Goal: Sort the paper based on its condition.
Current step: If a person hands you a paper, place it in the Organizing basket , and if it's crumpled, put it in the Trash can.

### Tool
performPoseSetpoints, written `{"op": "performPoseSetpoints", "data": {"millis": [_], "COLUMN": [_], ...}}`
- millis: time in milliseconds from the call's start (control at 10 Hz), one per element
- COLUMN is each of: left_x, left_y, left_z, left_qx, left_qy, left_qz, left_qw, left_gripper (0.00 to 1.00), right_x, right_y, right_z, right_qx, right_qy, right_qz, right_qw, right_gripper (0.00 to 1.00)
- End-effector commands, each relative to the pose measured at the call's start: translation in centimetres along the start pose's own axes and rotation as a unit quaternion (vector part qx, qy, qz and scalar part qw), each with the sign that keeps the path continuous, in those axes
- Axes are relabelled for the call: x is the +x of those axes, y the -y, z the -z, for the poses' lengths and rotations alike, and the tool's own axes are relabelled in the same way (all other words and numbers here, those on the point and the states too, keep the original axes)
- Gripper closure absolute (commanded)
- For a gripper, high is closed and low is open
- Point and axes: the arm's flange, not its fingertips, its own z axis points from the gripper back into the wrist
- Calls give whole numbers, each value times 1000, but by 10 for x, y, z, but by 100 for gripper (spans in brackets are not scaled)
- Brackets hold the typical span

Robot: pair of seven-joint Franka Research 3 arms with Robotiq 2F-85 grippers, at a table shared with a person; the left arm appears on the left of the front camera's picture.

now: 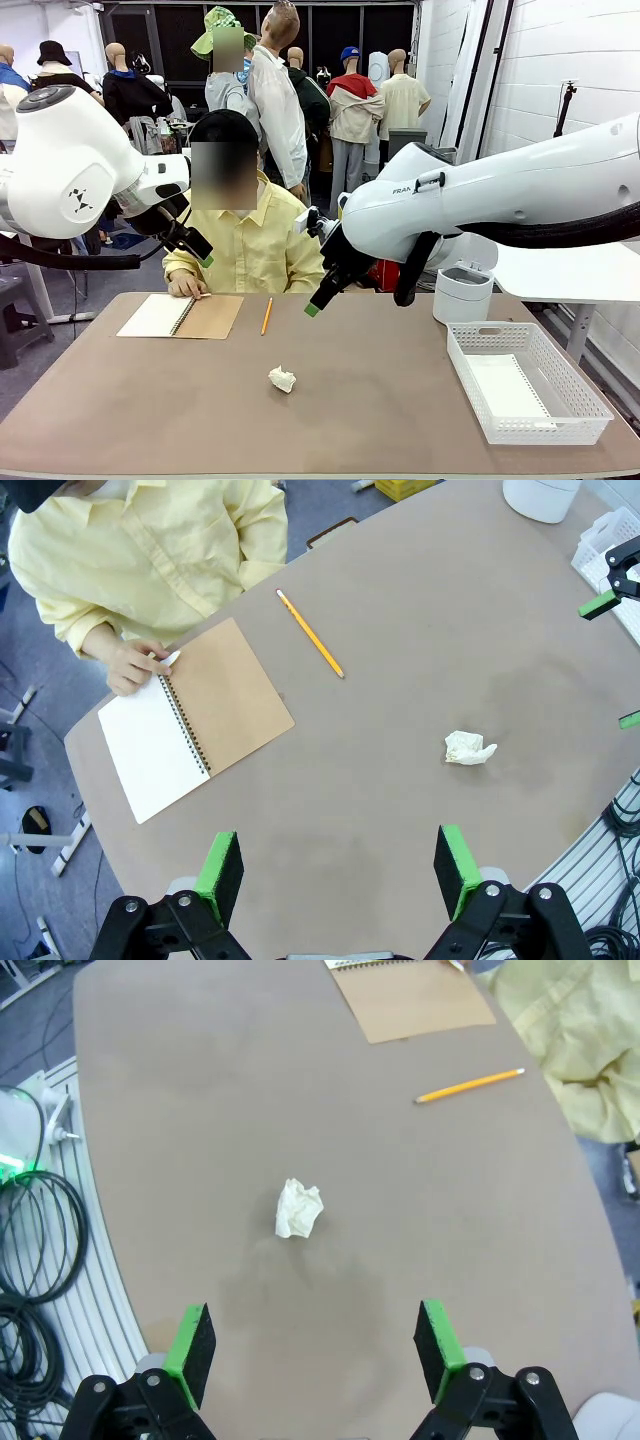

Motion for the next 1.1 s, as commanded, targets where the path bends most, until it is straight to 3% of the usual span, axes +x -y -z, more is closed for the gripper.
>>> {"op": "performPoseSetpoints", "data": {"millis": [0, 1000], "left_x": [0, 0], "left_y": [-1, -1], "left_z": [-1, -1], "left_qx": [0, 0], "left_qy": [1, 1], "left_qz": [0, 0], "left_qw": [1000, 1000], "left_gripper": [0, 0], "right_x": [-1, 19], "right_y": [1, -38], "right_z": [-1, 105], "right_qx": [3, 46], "right_qy": [6, -112], "right_qz": [0, -42], "right_qw": [1000, 992], "right_gripper": [0, 0]}}
